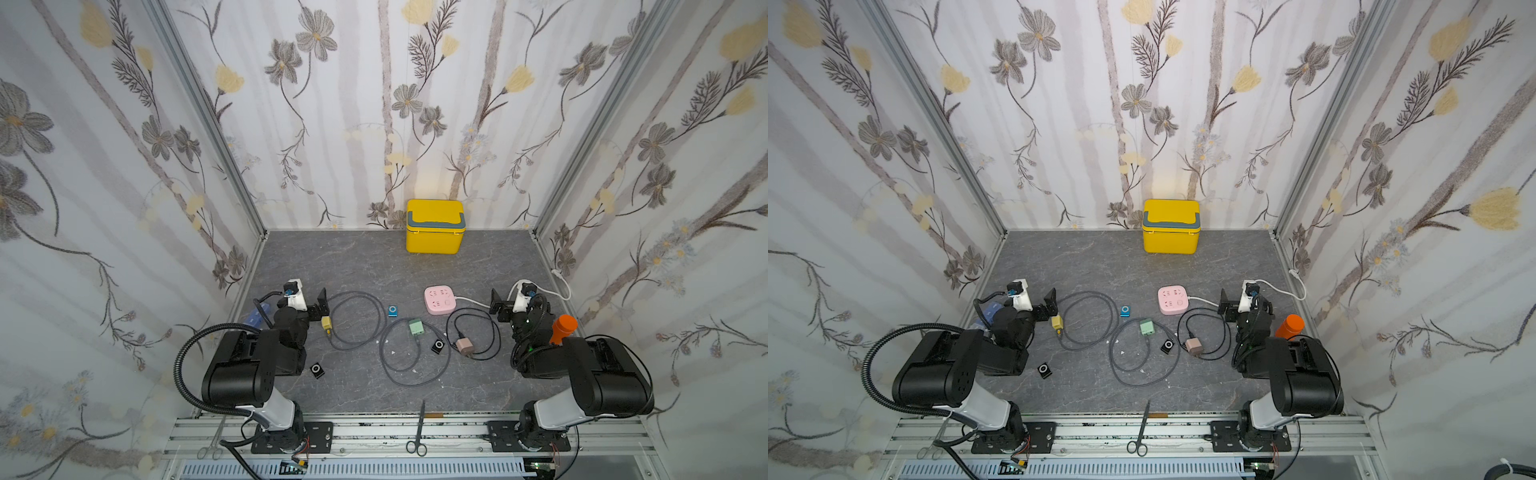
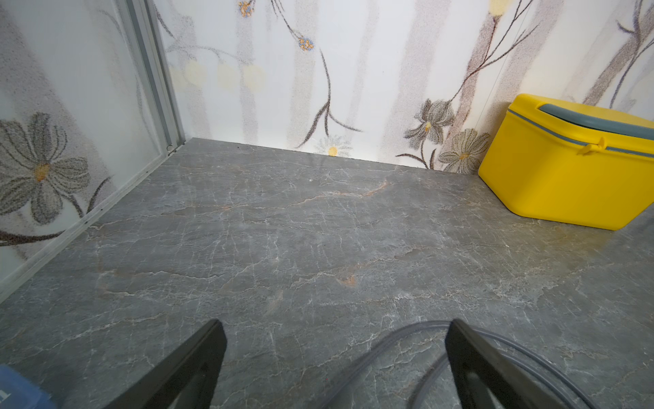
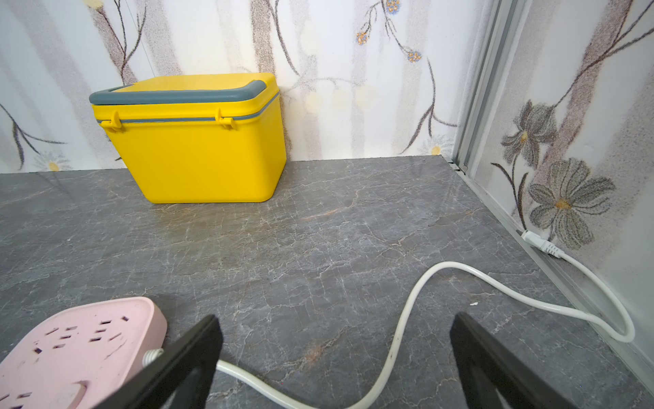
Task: Charge mp3
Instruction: Pick up the plug from the center of the board.
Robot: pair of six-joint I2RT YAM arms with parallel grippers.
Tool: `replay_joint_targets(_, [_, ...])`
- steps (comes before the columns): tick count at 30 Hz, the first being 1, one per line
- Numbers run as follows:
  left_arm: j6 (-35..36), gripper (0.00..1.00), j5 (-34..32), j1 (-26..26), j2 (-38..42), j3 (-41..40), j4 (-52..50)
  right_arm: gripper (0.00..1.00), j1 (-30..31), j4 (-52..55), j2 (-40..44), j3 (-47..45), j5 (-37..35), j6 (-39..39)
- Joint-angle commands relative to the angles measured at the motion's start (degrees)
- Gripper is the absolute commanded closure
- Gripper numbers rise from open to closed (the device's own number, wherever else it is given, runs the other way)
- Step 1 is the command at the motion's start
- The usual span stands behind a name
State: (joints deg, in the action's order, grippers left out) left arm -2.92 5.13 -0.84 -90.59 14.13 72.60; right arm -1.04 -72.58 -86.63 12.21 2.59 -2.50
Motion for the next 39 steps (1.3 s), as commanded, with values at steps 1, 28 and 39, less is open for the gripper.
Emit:
replay_joint_targets(1, [0.7,0.00,-0.5,0.0,0.0,0.3,1.9,0.00,0.1,-1.3,0.1,0.1,-0.1,0.7])
replay_joint_targets(28, [-5.6,0.00,-15.8,13.3,10.9,25.2,-56.8,0.12,2.2,68.7,12.6,27.0,-11.9,-12.2])
replay_joint_targets(39, [-13.0,0.00,-9.5,17.9,18.3,28.3,-67.3,0.15,13.5,91.8,14.9,32.5,-2.0,-17.6])
